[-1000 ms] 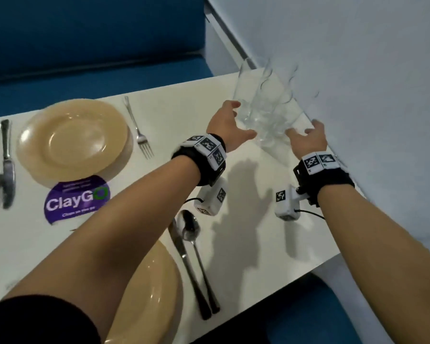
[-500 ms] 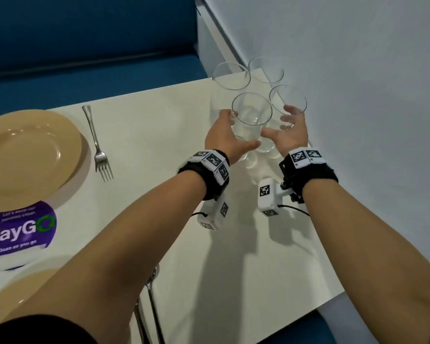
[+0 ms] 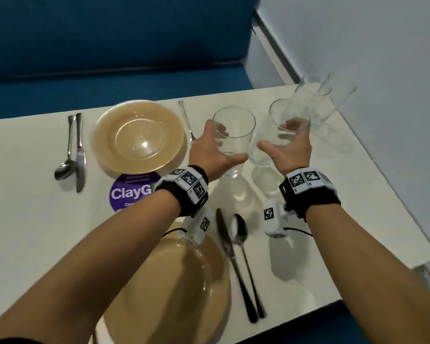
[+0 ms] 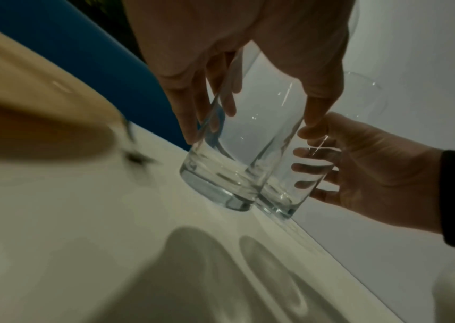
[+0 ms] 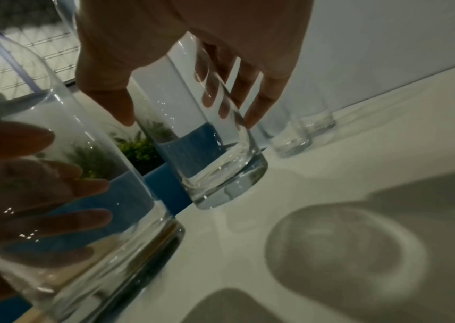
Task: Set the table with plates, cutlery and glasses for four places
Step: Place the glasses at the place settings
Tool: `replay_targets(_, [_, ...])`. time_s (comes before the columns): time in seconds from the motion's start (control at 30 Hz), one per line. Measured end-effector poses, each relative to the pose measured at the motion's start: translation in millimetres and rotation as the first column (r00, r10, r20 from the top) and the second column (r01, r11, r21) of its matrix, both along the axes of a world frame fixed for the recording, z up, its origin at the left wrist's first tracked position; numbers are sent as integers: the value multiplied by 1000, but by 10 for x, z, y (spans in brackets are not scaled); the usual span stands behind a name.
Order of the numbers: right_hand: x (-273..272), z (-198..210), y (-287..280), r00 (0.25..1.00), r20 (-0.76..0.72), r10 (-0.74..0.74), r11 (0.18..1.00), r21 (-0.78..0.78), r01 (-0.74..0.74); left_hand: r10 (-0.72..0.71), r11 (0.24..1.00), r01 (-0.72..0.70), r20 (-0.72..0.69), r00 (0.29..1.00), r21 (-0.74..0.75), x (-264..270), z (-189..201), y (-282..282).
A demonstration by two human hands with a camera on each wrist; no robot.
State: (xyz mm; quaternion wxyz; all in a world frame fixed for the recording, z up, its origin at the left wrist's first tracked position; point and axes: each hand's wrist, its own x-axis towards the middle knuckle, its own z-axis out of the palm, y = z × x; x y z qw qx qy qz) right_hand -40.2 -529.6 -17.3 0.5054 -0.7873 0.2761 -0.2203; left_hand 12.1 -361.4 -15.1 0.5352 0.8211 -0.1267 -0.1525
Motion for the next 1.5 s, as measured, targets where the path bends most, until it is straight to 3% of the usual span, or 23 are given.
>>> replay_targets(0.33, [201, 124, 2722, 972, -58, 226, 973, 55, -223, 175, 983, -177, 43, 984, 45, 19, 313, 2806])
replay_targets(0.53, [314, 66, 3781, 894, -88, 439, 897, 88, -432, 374, 927, -374, 14, 927, 35, -7, 257, 4026])
replay_targets(0.7, [443, 37, 4674, 841, -73, 535, 841, 131, -524, 493, 869, -494, 17, 870, 39, 53, 222, 5048])
replay_targets(0.93, [579, -53, 5890, 802, -127, 584, 810, 152, -566, 476, 874, -471, -9, 880, 122, 201, 179, 6498])
replay_targets(1.17, [521, -217, 6440, 816, -147, 560, 827, 171, -536, 431, 892, -420, -36, 902, 166, 289, 20, 7261])
replay_targets(1.5, [455, -309, 6597, 846, -107, 523, 841, 226, -491, 421, 900, -413, -24, 907, 140, 262, -187, 7501])
